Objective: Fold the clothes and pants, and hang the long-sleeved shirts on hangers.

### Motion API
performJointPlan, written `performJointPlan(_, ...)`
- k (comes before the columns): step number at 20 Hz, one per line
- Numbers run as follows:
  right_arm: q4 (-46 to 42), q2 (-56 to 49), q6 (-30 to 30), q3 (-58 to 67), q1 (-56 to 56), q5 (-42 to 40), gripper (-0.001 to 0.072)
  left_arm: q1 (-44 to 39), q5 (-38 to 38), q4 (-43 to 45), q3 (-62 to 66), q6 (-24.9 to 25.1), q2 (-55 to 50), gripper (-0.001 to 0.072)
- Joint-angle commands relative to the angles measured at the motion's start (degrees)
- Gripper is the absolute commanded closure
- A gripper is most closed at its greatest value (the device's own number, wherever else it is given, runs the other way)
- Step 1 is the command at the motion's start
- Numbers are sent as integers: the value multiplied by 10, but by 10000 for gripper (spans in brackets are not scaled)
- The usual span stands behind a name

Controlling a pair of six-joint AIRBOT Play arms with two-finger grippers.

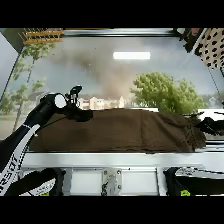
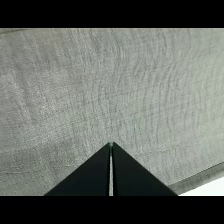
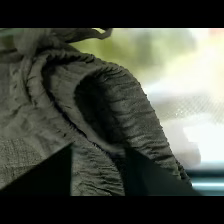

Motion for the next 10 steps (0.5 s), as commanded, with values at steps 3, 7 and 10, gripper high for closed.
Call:
performJointPlan(3, 2, -3, -26, 16, 35, 2, 693, -4, -6, 0, 2, 0, -7, 702)
performJointPlan(7, 3, 14, -21, 46, 49, -23, 692, -4, -6, 1, 2, 5, -7, 702)
performJointPlan(10, 5, 14, -12, 47, 60, -57, 692, -4, -6, 0, 2, 5, -7, 702)
